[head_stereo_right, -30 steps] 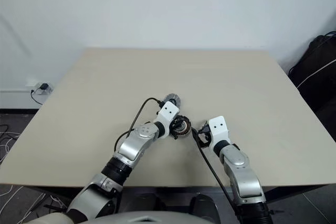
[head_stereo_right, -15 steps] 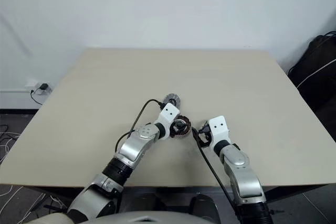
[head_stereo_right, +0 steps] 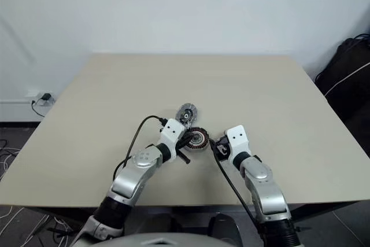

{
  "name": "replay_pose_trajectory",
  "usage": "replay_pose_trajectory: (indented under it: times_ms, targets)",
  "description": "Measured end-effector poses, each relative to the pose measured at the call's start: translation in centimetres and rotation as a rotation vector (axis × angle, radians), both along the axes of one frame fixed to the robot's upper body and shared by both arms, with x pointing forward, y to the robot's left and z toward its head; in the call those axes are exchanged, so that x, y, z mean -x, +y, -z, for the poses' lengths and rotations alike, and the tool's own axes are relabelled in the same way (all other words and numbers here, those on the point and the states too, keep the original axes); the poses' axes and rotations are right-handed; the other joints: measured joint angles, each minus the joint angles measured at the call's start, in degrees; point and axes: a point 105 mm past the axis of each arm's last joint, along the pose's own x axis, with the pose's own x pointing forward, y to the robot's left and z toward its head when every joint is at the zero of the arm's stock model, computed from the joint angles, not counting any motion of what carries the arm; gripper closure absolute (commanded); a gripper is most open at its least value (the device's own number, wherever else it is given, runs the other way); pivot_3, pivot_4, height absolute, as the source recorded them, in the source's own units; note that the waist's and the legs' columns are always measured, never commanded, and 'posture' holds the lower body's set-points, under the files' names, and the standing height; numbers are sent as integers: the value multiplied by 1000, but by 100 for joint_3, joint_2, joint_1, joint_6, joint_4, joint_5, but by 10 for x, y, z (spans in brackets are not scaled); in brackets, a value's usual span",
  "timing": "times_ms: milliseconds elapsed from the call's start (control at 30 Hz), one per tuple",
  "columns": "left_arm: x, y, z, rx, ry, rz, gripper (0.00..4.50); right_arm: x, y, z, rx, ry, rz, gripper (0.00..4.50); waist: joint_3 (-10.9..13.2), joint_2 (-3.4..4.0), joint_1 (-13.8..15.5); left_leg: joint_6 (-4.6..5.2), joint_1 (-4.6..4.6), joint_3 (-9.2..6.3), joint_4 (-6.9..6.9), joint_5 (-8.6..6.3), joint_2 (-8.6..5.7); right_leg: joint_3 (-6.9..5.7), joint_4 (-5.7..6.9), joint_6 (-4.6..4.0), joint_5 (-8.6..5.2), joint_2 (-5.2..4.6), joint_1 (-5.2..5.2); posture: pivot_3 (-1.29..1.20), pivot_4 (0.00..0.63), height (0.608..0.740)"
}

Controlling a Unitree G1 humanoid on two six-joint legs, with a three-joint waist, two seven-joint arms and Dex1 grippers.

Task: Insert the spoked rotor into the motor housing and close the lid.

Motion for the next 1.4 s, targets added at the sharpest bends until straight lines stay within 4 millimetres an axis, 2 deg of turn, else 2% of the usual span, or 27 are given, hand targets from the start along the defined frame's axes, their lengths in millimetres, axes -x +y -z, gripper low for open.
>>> replay_pose_trajectory:
  times_ms: [200,300,567,800,1100,1400]
  targets:
    - [18,25,12,12,-7,-31,4500,-9,27,-4,30,20,-102,3569,0,0,3,-1,0,0,0,0,-1,0,-1,0,-2,-1,-1,0,0,740]
    - [22,33,16,20,-3,-56,4500,-15,34,-6,46,28,-129,4489,1,0,18,-1,-1,0,0,0,-3,0,-1,1,-1,-3,0,0,0,740]
    - [24,46,16,63,-15,-155,4500,-27,49,-8,76,65,-177,4489,1,1,5,-2,0,1,-2,0,-3,-3,-1,-6,3,-2,-1,0,0,740]
    - [28,42,15,73,-29,-141,4500,-26,57,6,132,139,-225,4489,1,1,-9,-2,0,2,-2,0,-3,-4,-1,-3,1,-1,-1,0,0,740]
    - [29,37,14,76,-34,-126,4500,-31,56,14,149,174,-224,4489,2,2,-15,-3,0,2,-5,1,-3,-5,-1,-1,0,0,-2,0,0,740]
    - [30,36,14,77,-34,-115,4500,-38,54,13,158,174,-220,4489,3,4,-24,-6,0,2,-5,2,-2,-5,-1,4,-3,1,-2,0,0,740]
